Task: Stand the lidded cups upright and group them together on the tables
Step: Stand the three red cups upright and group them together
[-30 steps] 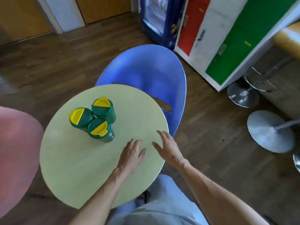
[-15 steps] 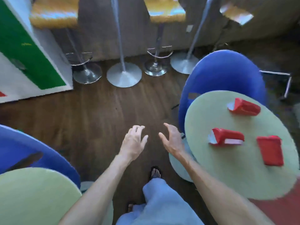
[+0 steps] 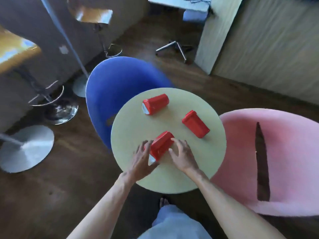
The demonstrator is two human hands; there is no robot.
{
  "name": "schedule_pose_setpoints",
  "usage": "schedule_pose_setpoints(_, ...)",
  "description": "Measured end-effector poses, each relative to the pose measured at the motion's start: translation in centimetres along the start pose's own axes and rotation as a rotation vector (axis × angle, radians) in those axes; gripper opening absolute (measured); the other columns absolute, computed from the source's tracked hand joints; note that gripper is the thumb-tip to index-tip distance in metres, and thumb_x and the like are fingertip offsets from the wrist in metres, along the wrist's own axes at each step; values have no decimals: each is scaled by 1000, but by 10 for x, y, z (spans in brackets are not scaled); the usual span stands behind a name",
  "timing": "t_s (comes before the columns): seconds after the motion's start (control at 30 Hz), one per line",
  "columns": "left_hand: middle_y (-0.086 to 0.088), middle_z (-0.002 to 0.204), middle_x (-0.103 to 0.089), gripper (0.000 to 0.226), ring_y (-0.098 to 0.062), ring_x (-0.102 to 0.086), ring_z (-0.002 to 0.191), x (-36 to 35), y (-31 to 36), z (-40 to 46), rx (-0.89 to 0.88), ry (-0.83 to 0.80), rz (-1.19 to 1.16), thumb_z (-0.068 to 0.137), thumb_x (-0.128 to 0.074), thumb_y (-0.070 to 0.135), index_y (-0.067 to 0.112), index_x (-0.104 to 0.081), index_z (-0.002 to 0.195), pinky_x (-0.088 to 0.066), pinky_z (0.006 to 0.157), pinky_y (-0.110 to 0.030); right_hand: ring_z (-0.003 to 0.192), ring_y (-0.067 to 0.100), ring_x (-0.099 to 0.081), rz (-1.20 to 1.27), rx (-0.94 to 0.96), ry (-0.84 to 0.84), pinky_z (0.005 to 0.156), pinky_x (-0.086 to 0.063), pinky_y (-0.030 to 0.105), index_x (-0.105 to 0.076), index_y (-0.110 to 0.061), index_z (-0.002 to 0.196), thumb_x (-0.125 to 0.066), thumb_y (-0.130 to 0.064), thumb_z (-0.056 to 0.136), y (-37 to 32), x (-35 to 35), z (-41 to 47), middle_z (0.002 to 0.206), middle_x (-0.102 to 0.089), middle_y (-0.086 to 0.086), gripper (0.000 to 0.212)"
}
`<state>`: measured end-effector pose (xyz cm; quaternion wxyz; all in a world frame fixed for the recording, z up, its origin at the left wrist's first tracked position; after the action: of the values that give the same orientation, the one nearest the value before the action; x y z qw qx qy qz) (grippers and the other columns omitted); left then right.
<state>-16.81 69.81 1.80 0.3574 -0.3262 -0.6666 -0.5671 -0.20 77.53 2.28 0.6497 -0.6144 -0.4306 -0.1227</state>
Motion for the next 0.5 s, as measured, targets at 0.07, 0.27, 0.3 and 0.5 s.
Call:
schedule_pose_setpoints(0.07,-13,145,-35,95,-34,-44,125,-10,-4,11,-18,-53,43,71,-64,56,16,-21,146,-45,97,-47,123,25,-48,0,-41,-18,106,-39,33,-47,-16,138,-58,-26,92,11,2,4,132,-50,11,49)
schedule_pose_setpoints(0.27,-10,139,-40,106,-31,-47,115,-22,-17,27,-74,-94,115,65,-72,61,17,-22,147,-52,81,-44,129,21,-44,25,-139,-52,111,-36,33,-39,-18,144,-58,-23,93,24,-17,3,136,-47,7,55)
schedule_pose_setpoints(0.3,-11,138,-40,107,-32,-48,113,-21,-20,30,-73,-99,108,64,-75,59,15,-24,147,-52,81,-44,129,21,-44,33,-158,-50,111,-37,35,-38,-19,144,-57,-23,93,23,-22,3,137,-46,7,55)
schedule_pose_setpoints(0.5,-16,123,-49,92,-35,-53,94,-6,-32,54,-138,-129,56,62,-77,30,7,-33,140,-53,76,-49,134,23,-41,85,-296,66,113,-31,28,-37,-15,145,-59,-16,93,9,-44,2,141,-44,11,56)
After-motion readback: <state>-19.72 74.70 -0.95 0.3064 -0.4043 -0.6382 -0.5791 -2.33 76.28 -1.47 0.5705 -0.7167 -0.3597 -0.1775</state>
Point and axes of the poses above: each hand's wrist, its own z-axis towards the middle knuckle, its own x-axis out of the back of the hand, y = z × x, the point moved 5 cm from there along z, towards the middle knuckle
